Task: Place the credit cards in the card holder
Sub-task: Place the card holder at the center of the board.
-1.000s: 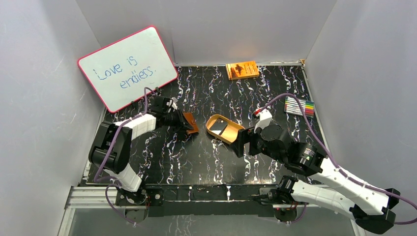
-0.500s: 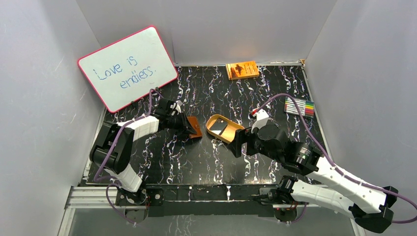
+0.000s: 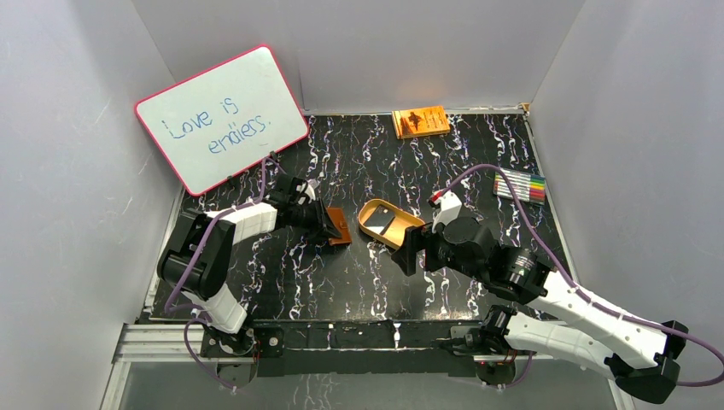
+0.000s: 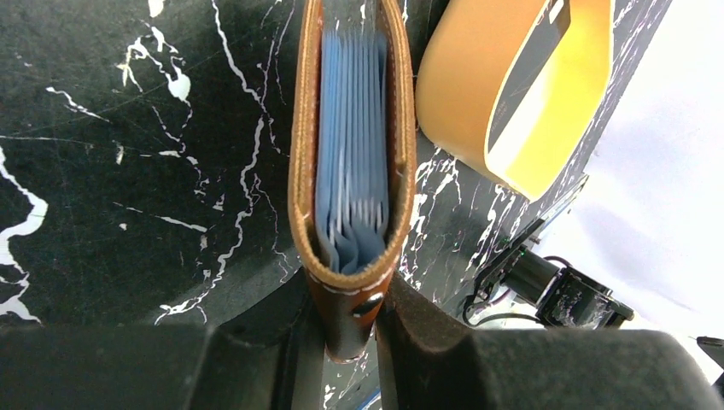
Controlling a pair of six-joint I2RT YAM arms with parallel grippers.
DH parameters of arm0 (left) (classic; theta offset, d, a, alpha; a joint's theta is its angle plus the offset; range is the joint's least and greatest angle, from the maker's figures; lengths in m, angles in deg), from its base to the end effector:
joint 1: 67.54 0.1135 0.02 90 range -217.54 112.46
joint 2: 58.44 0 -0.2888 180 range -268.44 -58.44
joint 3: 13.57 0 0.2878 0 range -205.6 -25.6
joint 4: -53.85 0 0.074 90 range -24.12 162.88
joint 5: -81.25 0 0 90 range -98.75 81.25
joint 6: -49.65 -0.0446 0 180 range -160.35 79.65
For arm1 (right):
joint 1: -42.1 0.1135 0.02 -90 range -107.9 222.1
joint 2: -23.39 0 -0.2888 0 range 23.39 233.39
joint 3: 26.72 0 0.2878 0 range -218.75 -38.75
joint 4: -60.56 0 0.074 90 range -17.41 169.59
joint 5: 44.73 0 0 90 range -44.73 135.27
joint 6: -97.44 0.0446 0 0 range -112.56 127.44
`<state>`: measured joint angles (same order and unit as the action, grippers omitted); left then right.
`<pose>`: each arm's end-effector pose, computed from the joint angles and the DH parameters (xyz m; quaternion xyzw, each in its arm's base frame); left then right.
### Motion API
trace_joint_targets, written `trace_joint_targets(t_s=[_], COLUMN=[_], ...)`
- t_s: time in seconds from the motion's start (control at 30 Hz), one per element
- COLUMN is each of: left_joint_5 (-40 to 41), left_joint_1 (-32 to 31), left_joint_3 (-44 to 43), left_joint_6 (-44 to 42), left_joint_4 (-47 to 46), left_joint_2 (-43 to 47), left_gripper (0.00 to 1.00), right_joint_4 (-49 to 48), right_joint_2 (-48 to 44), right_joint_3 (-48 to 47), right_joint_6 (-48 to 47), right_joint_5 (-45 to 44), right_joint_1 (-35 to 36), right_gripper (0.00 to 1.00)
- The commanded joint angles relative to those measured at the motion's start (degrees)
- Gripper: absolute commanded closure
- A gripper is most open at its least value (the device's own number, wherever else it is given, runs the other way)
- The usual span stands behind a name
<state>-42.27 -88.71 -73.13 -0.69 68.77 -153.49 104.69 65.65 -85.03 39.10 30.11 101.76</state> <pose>0.3181 -0.1496 0.1484 -0.0484 0.9049 -0.3981 0.1423 0.1041 0.1547 0.3322 -0.1398 0.8412 0.2857 0.4373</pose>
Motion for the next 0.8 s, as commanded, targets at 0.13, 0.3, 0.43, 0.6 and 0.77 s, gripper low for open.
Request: trace_joint_targets(t_s=[0.13, 0.3, 0.43, 0.6, 0.77], left_joint_5=[0.5, 2.3, 3.0, 4.1, 6.6], left_joint_1=[0.1, 0.1, 0.1, 0.1, 0.1], left_joint_3=[0.7, 0.6, 0.5, 0.5, 2.1], left_joint_6=[-2.2, -2.7, -2.7, -3.5, -3.7], left_joint_4=[3.1, 4.2, 4.6, 5.4, 5.4], left_joint_2=[0.6, 1.1, 1.2, 1.5, 2.8], left_gripper=[0.68, 0.62, 0.60, 0.59, 0.58], right_joint_4=[-3.0, -3.0, -3.1, -3.0, -2.8], right_joint_2=[-1.4, -1.3, -1.2, -1.2, -0.5], right_joint_3=[-0.8, -1.0, -1.1, -0.9, -1.5], right_joint_6=[0.0, -0.2, -0.3, -0.2, -0.2], right_joint_5=[-0.9, -1.1, -0.9, -0.9, -1.2], right_joint_1=[0.1, 0.1, 0.1, 0.1, 0.1], right_gripper=[0.02, 0.02, 0.02, 0.02, 0.02])
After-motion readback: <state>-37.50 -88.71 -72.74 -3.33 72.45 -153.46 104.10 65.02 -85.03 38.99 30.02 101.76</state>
